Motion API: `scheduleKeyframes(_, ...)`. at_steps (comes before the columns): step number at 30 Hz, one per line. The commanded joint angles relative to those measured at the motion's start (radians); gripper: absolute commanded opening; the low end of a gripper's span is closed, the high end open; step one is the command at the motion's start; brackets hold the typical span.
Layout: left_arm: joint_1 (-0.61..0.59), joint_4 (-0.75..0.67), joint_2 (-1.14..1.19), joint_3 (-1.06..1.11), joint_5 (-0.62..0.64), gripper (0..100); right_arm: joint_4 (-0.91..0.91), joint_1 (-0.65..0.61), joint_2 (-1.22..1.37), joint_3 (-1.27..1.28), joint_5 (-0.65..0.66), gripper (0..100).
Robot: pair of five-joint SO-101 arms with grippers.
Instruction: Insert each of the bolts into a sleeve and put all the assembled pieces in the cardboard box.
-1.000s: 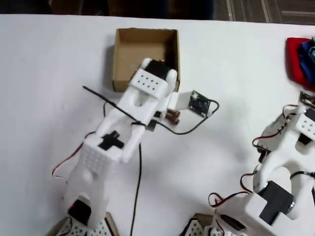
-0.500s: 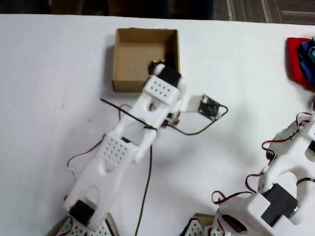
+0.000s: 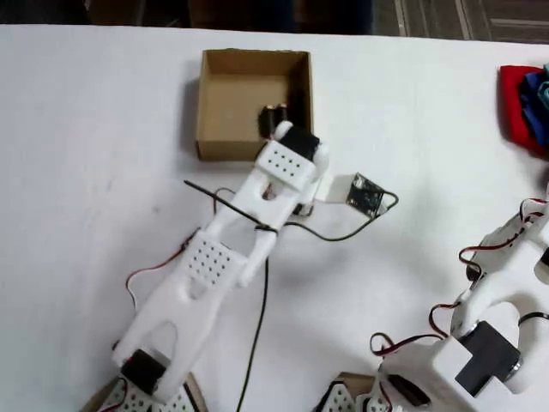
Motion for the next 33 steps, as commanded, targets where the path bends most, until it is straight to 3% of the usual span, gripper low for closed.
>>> scheduleKeyframes(1,0.008,0.006,-0.015,-0.042,0.034,5,-0.005,0.012,-0.059,0.000,0.008,2.2)
scheduleKeyframes(8,-0.005,0.032,-0.074,-0.119,0.296,2,-0.005,0.010,-0.058,0.002,0.008,2.2)
scheduleKeyframes(13,-0.040,0.037,-0.259,-0.136,0.489,2,-0.005,0.002,-0.082,0.003,0.034,2.2)
scheduleKeyframes(18,-0.118,0.038,-0.465,-0.136,0.824,2,-0.012,-0.016,-0.203,0.089,0.071,2.2)
scheduleKeyframes(21,-0.173,0.038,-0.575,-0.108,0.947,2,-0.018,-0.084,-0.323,0.180,0.071,2.2)
scheduleKeyframes(27,-0.227,0.038,-0.904,0.271,1.049,2,-0.173,-0.302,-0.608,0.394,0.049,2.2)
scheduleKeyframes(31,-0.198,0.031,-1.198,0.613,1.073,3,-0.348,-0.478,-0.782,0.535,-0.097,2.1)
scheduleKeyframes(33,-0.192,0.012,-1.324,0.763,1.166,3,-0.470,-0.588,-0.845,0.612,-0.147,2.1)
